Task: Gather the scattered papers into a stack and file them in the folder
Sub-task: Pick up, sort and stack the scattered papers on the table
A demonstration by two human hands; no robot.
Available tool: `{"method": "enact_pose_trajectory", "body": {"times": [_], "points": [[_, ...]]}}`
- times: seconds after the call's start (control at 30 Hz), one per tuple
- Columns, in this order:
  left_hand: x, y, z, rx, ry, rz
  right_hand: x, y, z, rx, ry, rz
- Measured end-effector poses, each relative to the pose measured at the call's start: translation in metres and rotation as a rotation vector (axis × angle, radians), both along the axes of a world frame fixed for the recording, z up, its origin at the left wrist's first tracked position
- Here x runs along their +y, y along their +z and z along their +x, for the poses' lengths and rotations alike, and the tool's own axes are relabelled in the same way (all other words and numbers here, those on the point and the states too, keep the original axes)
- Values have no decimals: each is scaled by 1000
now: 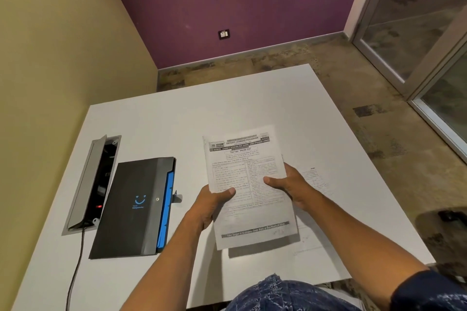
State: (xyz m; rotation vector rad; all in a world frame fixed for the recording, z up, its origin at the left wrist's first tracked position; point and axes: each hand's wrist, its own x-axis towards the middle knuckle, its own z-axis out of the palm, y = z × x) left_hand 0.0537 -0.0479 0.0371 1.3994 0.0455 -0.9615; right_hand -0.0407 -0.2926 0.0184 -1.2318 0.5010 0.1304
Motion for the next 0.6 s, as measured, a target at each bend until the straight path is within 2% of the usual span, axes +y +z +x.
{"method": "enact_pose_trajectory", "body": {"times": [0.07,0.13,0.2,0.27,0.33,0.43,0.6], "points": [[0,-6,0,20,32,4,-4,2,-3,40,47,-56],[0,-8,0,20,49,30,-9,1,-10,147,13,-224],[3,-8,0,21,73,61,-19,-17,-21,338,-101,-537],[8,-12,1,15,82,103,-30,-33,-35,650,-93,-974],[15,-17,3,12,91,137,-36,-46,-53,895,-34,-1169],[25,-26,6,33,121,169,-43,-62,-78,975,-45,-1163],[33,-30,8,48,127,181,-47,-70,-86,866,-105,-1051]]}}
